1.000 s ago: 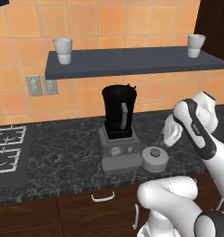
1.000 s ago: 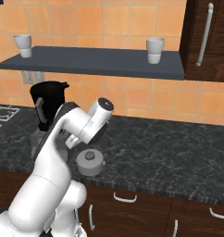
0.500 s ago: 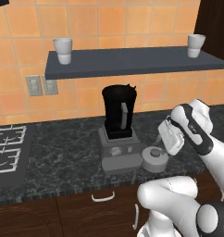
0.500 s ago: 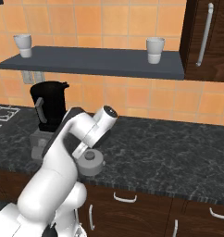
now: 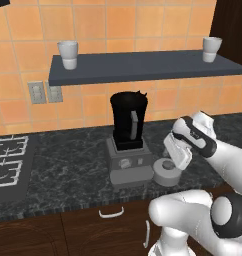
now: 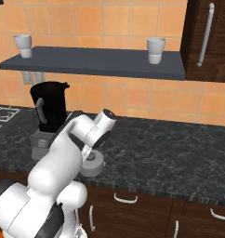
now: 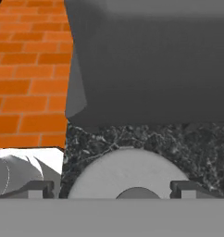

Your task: Close the lid blender by securely placing the lid on top.

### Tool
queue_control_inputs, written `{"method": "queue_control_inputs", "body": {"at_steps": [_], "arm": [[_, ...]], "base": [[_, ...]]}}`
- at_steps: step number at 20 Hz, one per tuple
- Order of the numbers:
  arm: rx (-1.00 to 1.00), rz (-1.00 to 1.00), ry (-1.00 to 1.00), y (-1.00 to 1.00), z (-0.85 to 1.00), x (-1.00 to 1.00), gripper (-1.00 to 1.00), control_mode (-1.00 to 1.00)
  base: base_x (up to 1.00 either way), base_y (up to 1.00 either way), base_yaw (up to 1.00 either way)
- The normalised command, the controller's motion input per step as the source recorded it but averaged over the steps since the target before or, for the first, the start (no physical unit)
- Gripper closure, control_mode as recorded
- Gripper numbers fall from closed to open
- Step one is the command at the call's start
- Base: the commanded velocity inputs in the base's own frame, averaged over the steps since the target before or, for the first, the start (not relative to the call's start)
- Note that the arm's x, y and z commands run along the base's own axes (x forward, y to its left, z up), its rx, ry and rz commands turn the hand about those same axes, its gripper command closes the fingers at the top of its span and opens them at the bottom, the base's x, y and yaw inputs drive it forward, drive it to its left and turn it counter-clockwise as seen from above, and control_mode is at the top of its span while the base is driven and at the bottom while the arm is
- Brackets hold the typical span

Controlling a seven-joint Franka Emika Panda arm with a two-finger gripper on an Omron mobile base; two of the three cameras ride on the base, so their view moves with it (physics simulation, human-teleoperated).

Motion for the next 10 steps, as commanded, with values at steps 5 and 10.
{"method": "queue_control_inputs", "body": {"at_steps": [5,10], "arm": [[-0.04,0.07,0.00,-0.21,-0.35,0.33,-1.00,-1.00],[-0.07,0.08,0.00,-0.17,-0.38,0.02,-1.00,-1.00]], "base": [[0.00,0.00,0.00],[0.00,0.00,0.00]]}}
